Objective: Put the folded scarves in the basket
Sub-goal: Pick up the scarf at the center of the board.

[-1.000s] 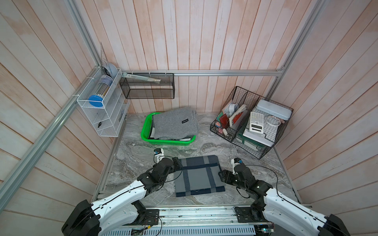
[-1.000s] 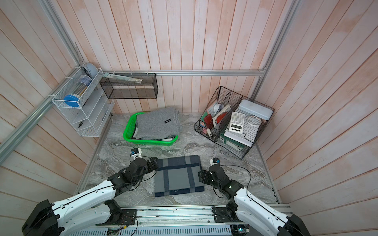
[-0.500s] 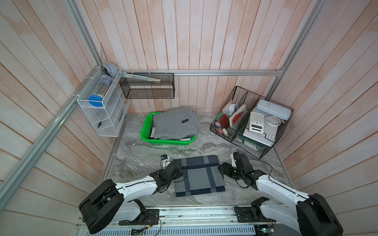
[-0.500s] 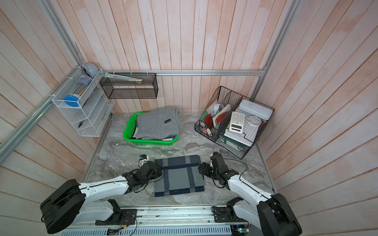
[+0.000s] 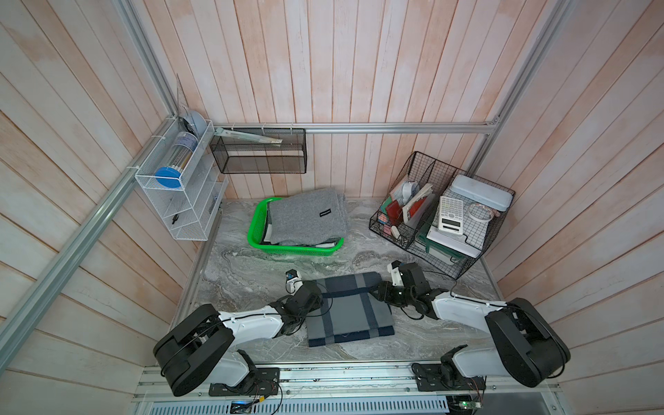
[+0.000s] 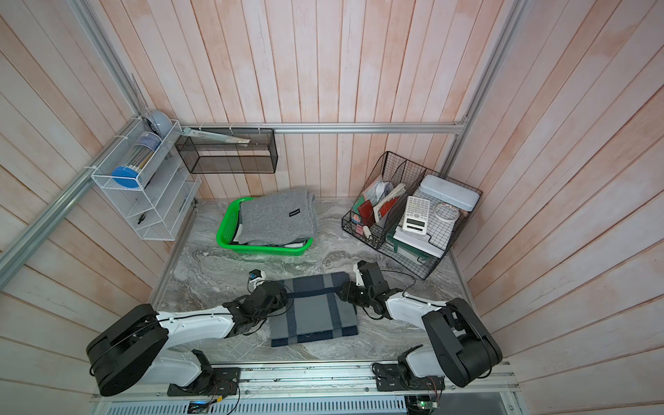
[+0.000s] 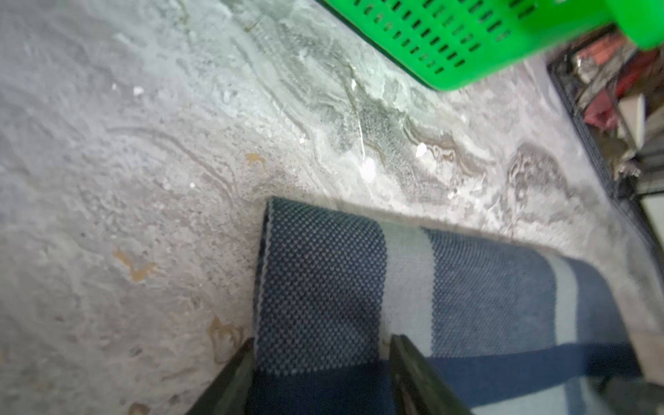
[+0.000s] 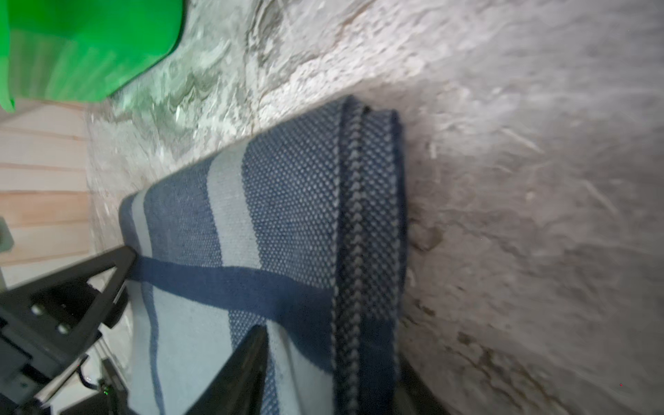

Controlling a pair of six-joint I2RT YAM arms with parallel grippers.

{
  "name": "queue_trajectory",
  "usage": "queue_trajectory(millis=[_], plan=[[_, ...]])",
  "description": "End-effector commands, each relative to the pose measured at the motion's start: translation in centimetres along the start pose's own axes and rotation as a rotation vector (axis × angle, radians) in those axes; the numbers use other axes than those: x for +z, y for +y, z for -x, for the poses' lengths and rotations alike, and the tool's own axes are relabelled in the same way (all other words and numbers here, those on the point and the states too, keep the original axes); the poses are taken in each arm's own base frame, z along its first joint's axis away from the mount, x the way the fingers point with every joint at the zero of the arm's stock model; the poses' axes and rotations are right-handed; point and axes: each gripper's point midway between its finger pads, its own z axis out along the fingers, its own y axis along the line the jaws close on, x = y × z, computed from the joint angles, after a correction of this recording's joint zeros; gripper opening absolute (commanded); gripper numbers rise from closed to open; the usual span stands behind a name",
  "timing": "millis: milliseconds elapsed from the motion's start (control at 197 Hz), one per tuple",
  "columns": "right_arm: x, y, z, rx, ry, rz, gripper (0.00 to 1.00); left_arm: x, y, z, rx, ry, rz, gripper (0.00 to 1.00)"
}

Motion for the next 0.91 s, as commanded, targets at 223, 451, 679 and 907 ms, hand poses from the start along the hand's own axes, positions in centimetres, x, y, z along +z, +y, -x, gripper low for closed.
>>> queue_trajectory(millis=[223, 451, 679, 907], plan=[[-1.4, 1.5, -1.5, -0.072, 0.005, 0.017, 0.00, -0.6, -0.8, -0.1, 0.053, 0.002, -0.055, 0.00], [-5.5, 6.1, -0.4, -0.185, -0.110, 0.106, 0.00, -4.6, -2.7, 3.4, 0.061, -0.128, -0.174, 0.00], [-9.9, 11.2, 3.2, -0.253, -0.286, 0.189, 0.00, -9.4, -4.5, 9.1, 0.075, -0.299, -0.222, 0.00], [-12.7, 16.7, 10.2, -0.342, -0.489, 0.174, 0.00, -11.9, -4.0, 18.0, 0.041, -0.418, -0.160, 0.00]])
